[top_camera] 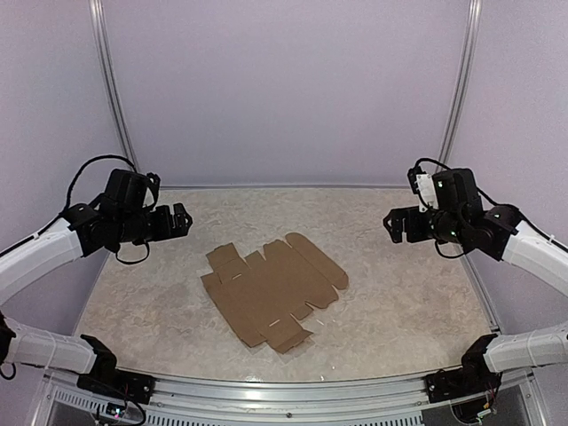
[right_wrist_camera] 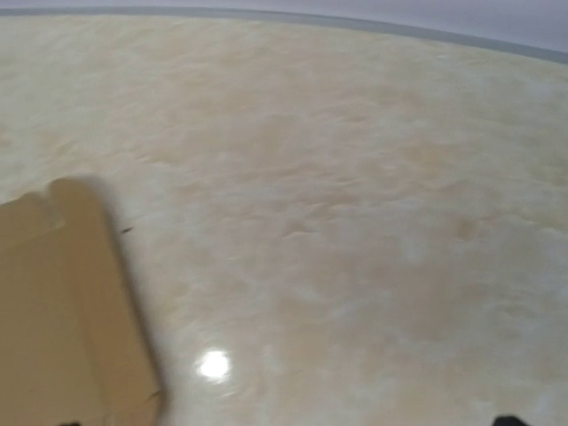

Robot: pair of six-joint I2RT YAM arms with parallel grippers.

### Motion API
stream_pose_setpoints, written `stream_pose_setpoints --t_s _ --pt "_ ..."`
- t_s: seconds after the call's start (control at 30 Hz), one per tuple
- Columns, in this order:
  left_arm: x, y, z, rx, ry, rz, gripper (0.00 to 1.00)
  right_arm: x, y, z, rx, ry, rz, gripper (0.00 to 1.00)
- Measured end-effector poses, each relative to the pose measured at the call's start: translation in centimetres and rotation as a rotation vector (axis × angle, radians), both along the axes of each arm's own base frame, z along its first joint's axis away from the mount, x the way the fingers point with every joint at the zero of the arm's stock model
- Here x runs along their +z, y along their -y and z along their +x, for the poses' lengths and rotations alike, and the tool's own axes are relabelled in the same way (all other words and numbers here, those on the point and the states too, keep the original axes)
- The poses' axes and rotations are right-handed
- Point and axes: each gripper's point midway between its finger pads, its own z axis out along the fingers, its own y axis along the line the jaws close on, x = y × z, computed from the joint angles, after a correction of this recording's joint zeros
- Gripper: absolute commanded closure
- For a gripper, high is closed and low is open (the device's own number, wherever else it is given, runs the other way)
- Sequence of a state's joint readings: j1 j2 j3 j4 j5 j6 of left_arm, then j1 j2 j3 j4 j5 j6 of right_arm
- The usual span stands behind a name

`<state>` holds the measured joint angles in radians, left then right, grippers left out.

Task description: Fold the paper box

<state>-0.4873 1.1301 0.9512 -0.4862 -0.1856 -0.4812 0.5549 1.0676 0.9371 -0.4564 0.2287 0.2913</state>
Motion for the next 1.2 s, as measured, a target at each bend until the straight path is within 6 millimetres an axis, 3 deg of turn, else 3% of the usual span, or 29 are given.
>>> stream_pose_setpoints --t_s 0.23,0.4,1.03,1.2 --pt "-4.5 1.9 -2.4 -0.005 -0.122 -0.091 0.02 -0.7 -3.3 -0.4 0.117 -0.023 0.037 0.0" --pt "-6.8 3.4 -3.8 -0.005 -0.201 -0.195 0.06 -1.6 -4.4 -0.4 0.15 -0.044 0.044 0.0" --pt "-14.4 8.3 -6.7 -0.02 -0.491 -0.566 0.25 -4.5 -3.8 -0.9 0.138 -0.08 0.015 0.0" --pt "-15.2 8.9 -7.0 -0.026 -0.534 -0.6 0.28 -4.7 -3.8 -0.9 0.134 -0.075 0.017 0.0"
